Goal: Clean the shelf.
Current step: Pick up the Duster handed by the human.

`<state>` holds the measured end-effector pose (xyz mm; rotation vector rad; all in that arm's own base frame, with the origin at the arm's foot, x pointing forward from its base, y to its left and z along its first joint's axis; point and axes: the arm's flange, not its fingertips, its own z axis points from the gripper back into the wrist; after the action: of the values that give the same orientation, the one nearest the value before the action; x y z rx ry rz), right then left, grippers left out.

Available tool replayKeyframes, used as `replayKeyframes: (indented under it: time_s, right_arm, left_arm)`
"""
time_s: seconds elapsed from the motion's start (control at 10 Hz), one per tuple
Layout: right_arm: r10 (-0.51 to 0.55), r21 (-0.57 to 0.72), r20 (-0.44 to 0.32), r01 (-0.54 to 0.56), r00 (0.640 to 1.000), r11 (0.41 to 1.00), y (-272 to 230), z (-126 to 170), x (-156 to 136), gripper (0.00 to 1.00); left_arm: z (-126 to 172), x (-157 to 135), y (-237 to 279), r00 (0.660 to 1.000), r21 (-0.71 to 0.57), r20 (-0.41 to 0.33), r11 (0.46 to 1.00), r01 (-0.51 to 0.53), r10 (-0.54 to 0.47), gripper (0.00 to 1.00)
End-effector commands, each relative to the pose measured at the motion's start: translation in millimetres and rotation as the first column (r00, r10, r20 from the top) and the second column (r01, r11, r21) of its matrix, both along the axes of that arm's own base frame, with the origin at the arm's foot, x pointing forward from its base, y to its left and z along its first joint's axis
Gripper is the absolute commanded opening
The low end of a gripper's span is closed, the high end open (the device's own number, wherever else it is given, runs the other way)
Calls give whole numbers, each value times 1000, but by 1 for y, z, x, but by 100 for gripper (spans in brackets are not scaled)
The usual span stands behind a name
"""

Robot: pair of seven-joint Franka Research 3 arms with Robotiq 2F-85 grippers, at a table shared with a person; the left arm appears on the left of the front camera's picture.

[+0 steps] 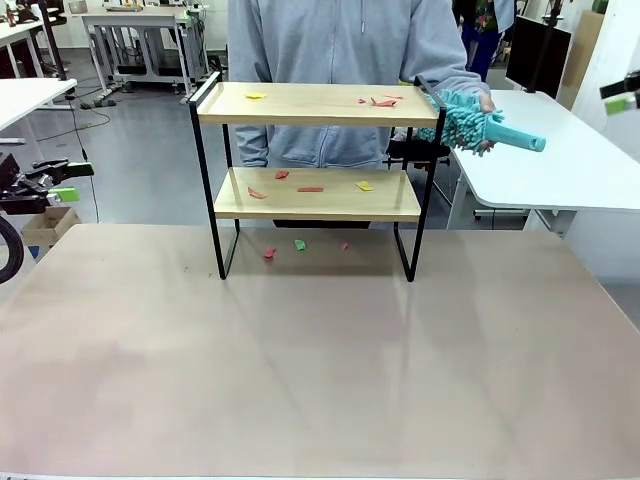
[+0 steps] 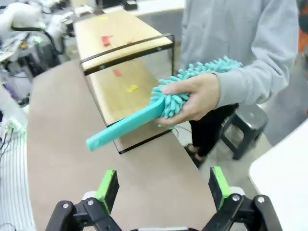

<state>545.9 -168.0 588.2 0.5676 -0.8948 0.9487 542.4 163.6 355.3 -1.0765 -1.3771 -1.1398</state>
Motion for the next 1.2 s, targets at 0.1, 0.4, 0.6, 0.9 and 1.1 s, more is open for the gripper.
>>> replayKeyframes:
  time_s: [0.1, 0.4, 0.6, 0.9, 1.1]
  right_arm:
    - [-307, -200, -147, 276, 940, 940, 76, 31, -12, 100]
    - [-505, -273, -116, 461, 855, 844, 142, 51, -32, 100]
    - [-572, -331, -126, 509, 811, 794, 158, 36, -30, 100]
    - [-517, -301, -107, 468, 849, 831, 156, 46, -27, 100]
    - [-517, -301, -107, 468, 849, 831, 156, 46, -27, 100]
  left_arm:
    - [2, -2, 0, 1000, 7, 13, 1000, -2, 2, 100]
    - [2, -2, 0, 1000, 7, 13, 1000, -2, 2, 100]
    - [2, -2, 0, 1000, 7, 13, 1000, -2, 2, 100]
    - [2, -2, 0, 1000, 7, 13, 1000, -2, 2, 100]
    - [2, -2, 0, 1000, 7, 13, 1000, -2, 2, 100]
